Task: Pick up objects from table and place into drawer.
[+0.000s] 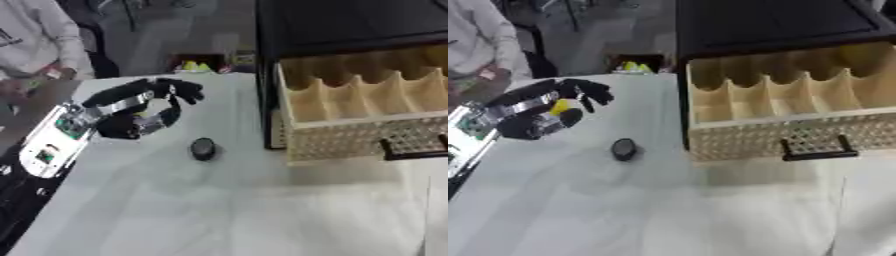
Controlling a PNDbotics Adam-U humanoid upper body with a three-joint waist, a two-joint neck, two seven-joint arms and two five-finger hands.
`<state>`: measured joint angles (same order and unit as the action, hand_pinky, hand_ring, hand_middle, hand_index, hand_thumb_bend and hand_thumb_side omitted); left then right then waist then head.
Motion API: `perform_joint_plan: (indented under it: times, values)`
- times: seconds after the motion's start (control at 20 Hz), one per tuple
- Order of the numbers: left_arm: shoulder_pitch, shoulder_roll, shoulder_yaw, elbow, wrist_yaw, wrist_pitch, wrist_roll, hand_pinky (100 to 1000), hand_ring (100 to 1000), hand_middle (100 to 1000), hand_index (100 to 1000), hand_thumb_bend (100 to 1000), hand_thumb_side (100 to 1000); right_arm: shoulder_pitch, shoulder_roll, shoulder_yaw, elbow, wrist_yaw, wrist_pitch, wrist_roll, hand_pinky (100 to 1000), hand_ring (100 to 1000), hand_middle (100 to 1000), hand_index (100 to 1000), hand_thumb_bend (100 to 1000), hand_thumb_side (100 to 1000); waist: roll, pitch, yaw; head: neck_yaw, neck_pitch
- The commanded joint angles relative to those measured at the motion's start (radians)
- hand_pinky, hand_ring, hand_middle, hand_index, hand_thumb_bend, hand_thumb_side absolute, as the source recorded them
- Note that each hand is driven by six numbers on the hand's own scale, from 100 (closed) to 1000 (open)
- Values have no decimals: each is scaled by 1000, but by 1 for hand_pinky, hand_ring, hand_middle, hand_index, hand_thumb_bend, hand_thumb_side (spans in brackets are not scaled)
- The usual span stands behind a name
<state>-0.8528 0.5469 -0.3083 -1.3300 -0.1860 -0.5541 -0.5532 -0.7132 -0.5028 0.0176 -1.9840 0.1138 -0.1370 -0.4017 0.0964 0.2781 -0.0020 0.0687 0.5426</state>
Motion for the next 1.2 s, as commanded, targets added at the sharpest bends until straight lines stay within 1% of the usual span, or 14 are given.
perform_joint_plan:
  times: [0.05,0.1,0.2,0.25,0.3,0.35,0.4,0.45,0.5,0.6,0.65,0.85,1.0,1.2]
  values:
    - [-19,13,1,2,-30,-353,-354,702,850,874,1000,100,1000,-19,-6,-12,-16,-10,0,-3,253,488,485,701,893,909,-2,-15,-2,1,-5]
    - [-21,12,3,7,-39,-353,-354,705,856,886,1000,100,995,-19,-5,-12,-16,-11,0,-3,254,488,485,701,891,914,-2,-14,-3,1,-6]
    - [-25,9,11,10,-54,-353,-354,701,857,873,1000,100,884,-19,-2,-13,-16,-15,0,-3,253,487,484,699,889,918,-1,-12,-4,2,-7]
    - [-26,7,15,9,-62,-353,-354,701,856,870,1000,100,869,-20,-1,-14,-16,-16,0,-2,253,487,484,698,889,918,-1,-11,-5,2,-8]
    - [-28,6,18,6,-69,-353,-354,694,852,852,1000,100,744,-20,-1,-14,-16,-17,-1,-2,252,487,484,697,889,919,-1,-10,-6,3,-8]
    - [-29,6,22,4,-78,-353,-354,694,852,849,1000,100,704,-21,0,-14,-16,-18,-1,-1,251,487,484,697,889,919,-1,-9,-7,3,-9]
    - [-30,5,26,4,-87,-353,-354,692,852,843,1000,100,609,-22,0,-15,-16,-19,-1,0,252,487,484,696,888,921,0,-7,-8,4,-10]
    - [-31,4,30,6,-97,-353,-354,690,851,841,1000,100,560,-23,1,-15,-16,-20,-1,0,253,487,484,696,888,922,0,-6,-10,5,-11]
    - [-32,3,33,9,-107,-353,-354,688,851,840,1000,100,468,-23,1,-15,-16,-20,-2,-1,252,487,484,696,888,923,0,-5,-11,6,-11]
    - [-34,2,39,17,-126,-353,-352,687,851,835,1000,100,371,-24,2,-16,-16,-21,-2,-1,252,486,484,696,886,926,1,-3,-15,9,-13]
    - [-35,1,42,22,-139,-353,-348,688,852,835,1000,100,372,-24,3,-17,-16,-21,-2,-1,252,486,483,696,886,927,2,-1,-16,10,-14]
    - [-44,5,55,35,-201,-353,-301,698,862,810,990,100,445,-24,5,-18,-16,-22,-1,-1,250,485,481,695,884,934,5,4,-21,12,-15]
    - [-55,13,48,33,-267,-353,-267,716,876,803,977,100,572,-25,7,-20,-16,-24,-1,-2,251,484,481,694,881,943,9,7,-24,14,-16]
    - [-68,21,24,30,-336,-353,-260,728,885,811,986,100,649,-24,9,-21,-16,-27,1,-3,250,483,480,692,879,948,12,10,-28,19,-15]
